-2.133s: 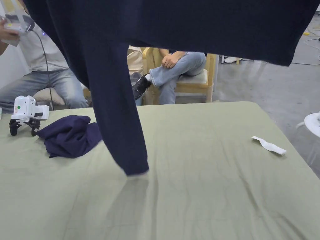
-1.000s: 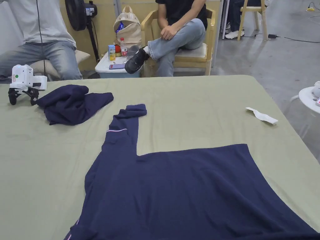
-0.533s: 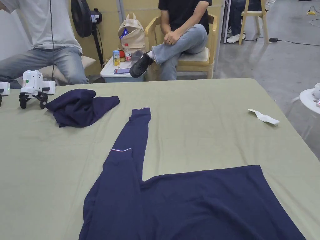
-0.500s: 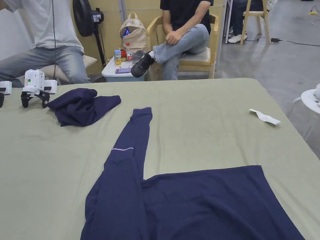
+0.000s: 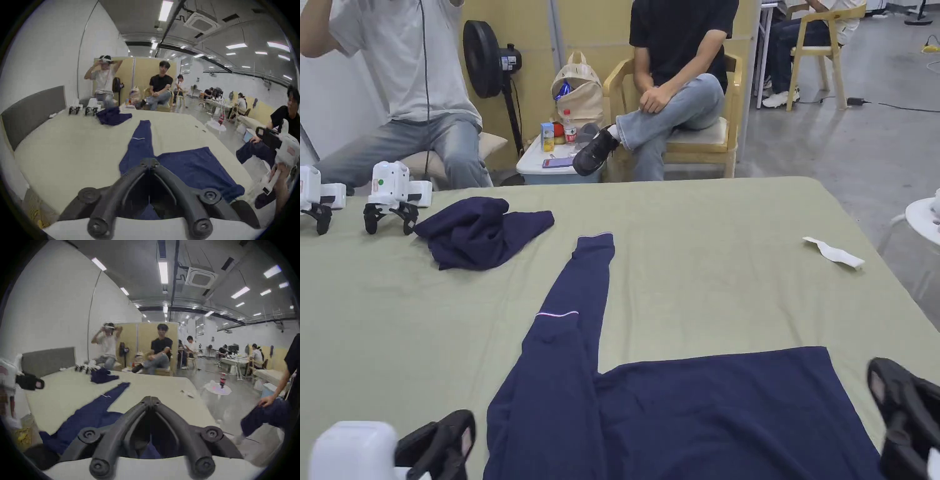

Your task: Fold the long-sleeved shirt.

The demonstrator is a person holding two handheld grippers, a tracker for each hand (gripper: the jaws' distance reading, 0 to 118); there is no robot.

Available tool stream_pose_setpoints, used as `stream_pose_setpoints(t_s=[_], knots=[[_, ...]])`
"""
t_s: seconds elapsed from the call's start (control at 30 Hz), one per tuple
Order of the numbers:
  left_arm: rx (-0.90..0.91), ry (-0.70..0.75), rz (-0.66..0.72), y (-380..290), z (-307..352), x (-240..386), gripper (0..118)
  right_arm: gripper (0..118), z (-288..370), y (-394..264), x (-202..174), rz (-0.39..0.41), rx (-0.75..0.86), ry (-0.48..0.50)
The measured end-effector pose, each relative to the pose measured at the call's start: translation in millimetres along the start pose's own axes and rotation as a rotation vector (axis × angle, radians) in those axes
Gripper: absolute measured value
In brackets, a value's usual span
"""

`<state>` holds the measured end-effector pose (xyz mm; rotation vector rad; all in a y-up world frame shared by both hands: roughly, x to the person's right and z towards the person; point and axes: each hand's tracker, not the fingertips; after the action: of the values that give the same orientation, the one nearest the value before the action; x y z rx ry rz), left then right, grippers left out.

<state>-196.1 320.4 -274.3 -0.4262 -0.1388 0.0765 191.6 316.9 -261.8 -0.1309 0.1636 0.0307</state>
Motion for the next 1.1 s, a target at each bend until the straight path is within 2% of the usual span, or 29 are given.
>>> stream_pose_setpoints(t_s=[0.03, 0.1, 0.23, 0.4, 0.43, 0.47, 0.53, 0.57, 0.67, 0.73, 0.83, 0.9, 1.0, 1.03, 1.07, 1.1], knots=[[-0.024, -0.071, 0.013, 0.2, -10.6, 0.3, 0, 1, -8.8, -1.1, -3.7, -0.02, -0.013, 0.041], [-0.076, -0.022, 0.067, -5.8, -30.8, 2.5, 0, 1, -24.6, -12.3, -7.0, -0.05, -0.036, 0.05], [-0.101, -0.112, 0.136, -23.2, -66.8, -4.5, 0, 1, -46.1, -34.6, -8.8, -0.117, -0.124, 0.078], [-0.082, -0.119, 0.168, 0.3, -131.3, -24.4, 0, 1, -62.7, -51.8, 4.2, -0.113, -0.16, 0.067], [-0.091, -0.121, 0.171, 12.3, -155.7, -33.3, 7, 1, -67.2, -54.0, 10.1, -0.121, -0.171, 0.065], [-0.087, -0.12, 0.168, 23.5, -181.1, -42.4, 28, 1, -71.5, -55.5, 15.1, -0.127, -0.176, 0.061], [-0.067, -0.102, 0.165, 46.4, -249.3, -59.9, 86, 1, -82.2, -59.1, 25.5, -0.132, -0.184, 0.05], [-0.073, -0.09, 0.156, 60.1, -288.8, -69.6, 88, 1, -88.9, -61.4, 31.1, -0.131, -0.188, 0.041], [-0.134, -0.083, 0.099, 99.6, -410.5, -89.9, 88, 1, -113.5, -71.3, 47.7, -0.133, -0.212, 0.029], [-0.24, -0.086, 0.037, 109.3, -496.5, -99.5, 86, 1, -133.7, -79.1, 56.3, -0.124, -0.243, 0.01], [-0.44, -0.104, 0.124, 92.1, -593.1, -112.0, 80, 1, -159.8, -91.9, 71.6, -0.15, -0.29, 0.013], [-0.546, -0.13, 0.168, 77.2, -625.3, -110.8, 79, 1, -171.6, -99.3, 78.3, -0.159, -0.319, 0.011], [-0.613, -0.134, 0.093, 62.6, -640.6, -98.4, 81, 1, -181.5, -105.9, 83.4, -0.148, -0.349, 0.002], [-0.515, -0.121, 0.046, 68.8, -638.3, -96.6, 76, 1, -182.5, -107.1, 83.0, -0.143, -0.352, 0.004], [-0.537, -0.122, 0.091, 70.5, -639.7, -96.8, 69, 1, -182.3, -107.9, 81.8, -0.132, -0.35, 0.005], [-0.557, -0.101, 0.154, 69.8, -640.4, -97.2, 48, 1, -181.9, -108.2, 79.7, -0.115, -0.348, 0.001]])
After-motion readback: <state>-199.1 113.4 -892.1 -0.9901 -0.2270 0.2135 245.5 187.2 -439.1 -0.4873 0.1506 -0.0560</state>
